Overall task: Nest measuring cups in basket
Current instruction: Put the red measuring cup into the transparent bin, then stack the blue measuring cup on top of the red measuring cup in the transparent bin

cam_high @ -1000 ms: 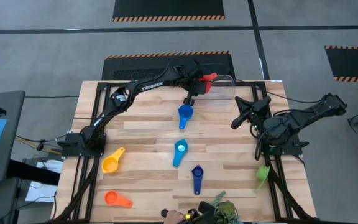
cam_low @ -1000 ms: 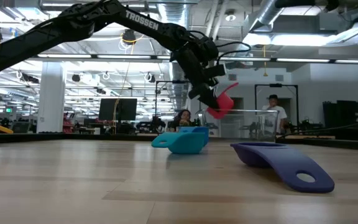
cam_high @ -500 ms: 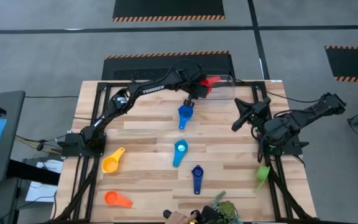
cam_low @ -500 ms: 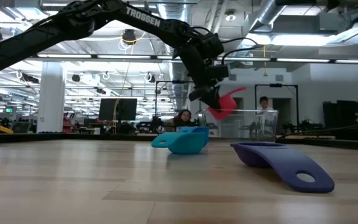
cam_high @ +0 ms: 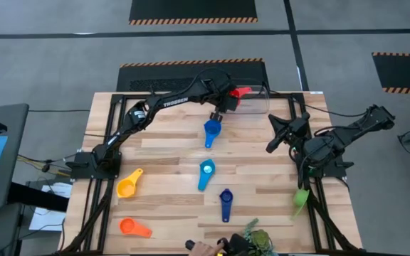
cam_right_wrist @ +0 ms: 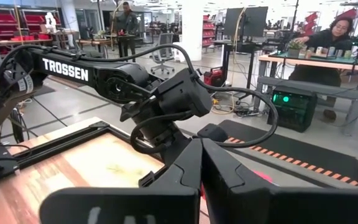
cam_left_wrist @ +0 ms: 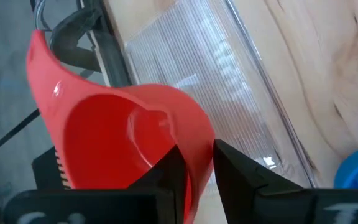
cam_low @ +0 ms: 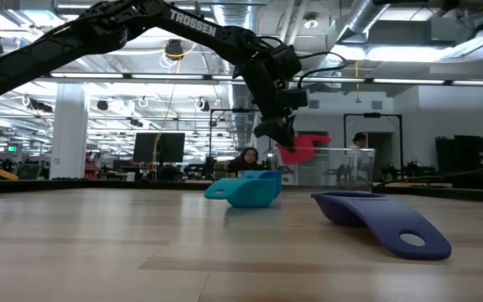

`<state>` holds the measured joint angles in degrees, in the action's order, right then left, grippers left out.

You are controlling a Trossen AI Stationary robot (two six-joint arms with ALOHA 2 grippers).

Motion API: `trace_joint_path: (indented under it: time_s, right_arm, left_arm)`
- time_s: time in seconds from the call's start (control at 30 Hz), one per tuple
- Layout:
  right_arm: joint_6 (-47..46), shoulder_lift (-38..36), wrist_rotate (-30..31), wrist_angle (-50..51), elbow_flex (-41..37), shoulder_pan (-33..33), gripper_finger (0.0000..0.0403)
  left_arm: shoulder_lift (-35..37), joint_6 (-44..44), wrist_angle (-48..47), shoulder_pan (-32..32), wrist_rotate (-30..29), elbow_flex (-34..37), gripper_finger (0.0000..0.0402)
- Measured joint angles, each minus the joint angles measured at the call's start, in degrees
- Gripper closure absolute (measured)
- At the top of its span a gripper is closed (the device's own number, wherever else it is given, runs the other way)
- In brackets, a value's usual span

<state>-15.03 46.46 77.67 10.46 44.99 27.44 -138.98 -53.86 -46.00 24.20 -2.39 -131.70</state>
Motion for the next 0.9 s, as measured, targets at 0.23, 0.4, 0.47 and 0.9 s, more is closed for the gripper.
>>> trace_joint_path:
  time_s: [0.23, 0.4, 0.47, 0.9]
  right_arm:
    - [0.0, 0.0, -0.1, -0.2, 0.0, 0.0, 0.0377]
    - [0.0, 0.0, -0.2, -0.2, 0.0, 0.0, 0.0377]
    - [0.0, 0.0, -0.2, -0.2, 0.0, 0.0, 0.0377]
    - [-0.1, 0.0, -0.3, -0.2, 0.0, 0.0, 0.0377]
  left_arm:
    - [0.0, 0.6, 0.0, -0.1, 0.0, 0.0, 0.0337]
    - [0.0, 1.3, 0.0, -0.1, 0.2, 0.0, 0.0337]
    - [0.0, 1.3, 0.0, -0.1, 0.9, 0.0, 0.0337]
    - [0.0, 1.0, 0.0, -0.3, 1.6, 0.0, 0.0337]
